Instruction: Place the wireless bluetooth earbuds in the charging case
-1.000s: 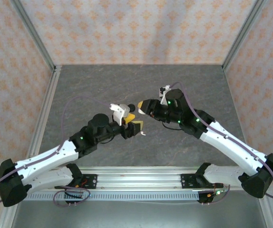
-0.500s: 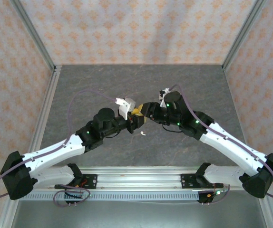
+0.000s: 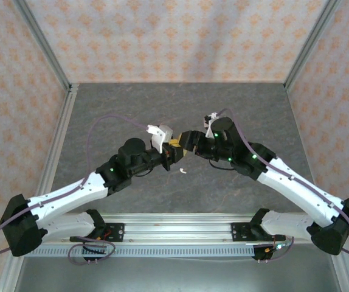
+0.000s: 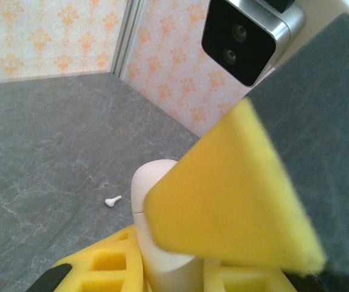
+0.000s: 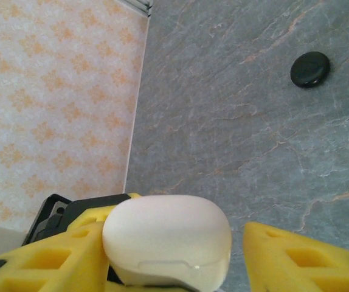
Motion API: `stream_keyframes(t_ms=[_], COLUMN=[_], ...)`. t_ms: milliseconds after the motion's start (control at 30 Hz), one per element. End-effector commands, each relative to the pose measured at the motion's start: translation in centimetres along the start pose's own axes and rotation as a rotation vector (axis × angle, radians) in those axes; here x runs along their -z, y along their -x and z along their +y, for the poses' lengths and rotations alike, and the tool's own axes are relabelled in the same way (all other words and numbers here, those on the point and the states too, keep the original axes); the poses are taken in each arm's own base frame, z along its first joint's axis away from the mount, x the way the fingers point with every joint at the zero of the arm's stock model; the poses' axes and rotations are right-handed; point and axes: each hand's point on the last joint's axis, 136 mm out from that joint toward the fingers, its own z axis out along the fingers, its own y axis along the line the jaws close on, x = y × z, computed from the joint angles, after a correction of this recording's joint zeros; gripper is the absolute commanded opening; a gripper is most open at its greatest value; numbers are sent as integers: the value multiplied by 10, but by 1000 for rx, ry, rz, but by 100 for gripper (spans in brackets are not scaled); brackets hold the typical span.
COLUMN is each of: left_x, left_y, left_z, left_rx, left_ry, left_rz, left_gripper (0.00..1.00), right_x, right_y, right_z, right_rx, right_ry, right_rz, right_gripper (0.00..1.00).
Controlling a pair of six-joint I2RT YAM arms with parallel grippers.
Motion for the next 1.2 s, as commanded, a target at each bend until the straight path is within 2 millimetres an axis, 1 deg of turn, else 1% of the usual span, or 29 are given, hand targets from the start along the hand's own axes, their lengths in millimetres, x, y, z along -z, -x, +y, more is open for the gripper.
stream_keyframes(t_ms=[0, 100, 167, 267, 367, 467, 567, 633, 700, 800, 867, 967, 1167], left_x=[20, 38, 50, 66, 76, 81, 86, 88, 92, 98, 102, 107, 113], left_y=[15, 16, 18, 23, 26, 25, 23, 23, 23, 21, 19, 18, 14], left_z=[-7, -10, -12, -19, -28, -34, -36, -38, -42, -44, -44, -45, -47], left_rx=[17, 35, 46, 65, 79, 89, 92, 89, 75, 56, 44, 32, -6], left_ry=[-39, -67, -80, -111, -155, -183, -197, -208, -226, -242, -244, -254, -273], left_rz=[-60, -77, -92, -120, -129, -123, -119, -123, -126, -135, -147, -169, -179], left_gripper=[1, 0, 0, 0, 0, 0, 0, 0, 0, 0, 0, 0, 0], right_x=[36, 47, 48, 38, 26, 20, 17, 14, 10, 2, -1, 0, 7], right_y=[7, 5, 1, -13, -27, -32, -30, -30, -29, -21, -17, -10, 8], right_z=[21, 30, 36, 43, 52, 61, 70, 72, 67, 54, 51, 49, 26], right_rx=[91, 133, 150, 149, 164, 187, 207, 223, 237, 226, 203, 180, 87], right_ry=[63, 120, 152, 209, 243, 264, 279, 282, 257, 190, 181, 177, 143], right_rz=[-39, -42, -22, 54, 113, 133, 139, 141, 137, 116, 113, 101, 46], right_gripper=[64, 68, 69, 69, 68, 68, 69, 69, 70, 70, 70, 70, 70])
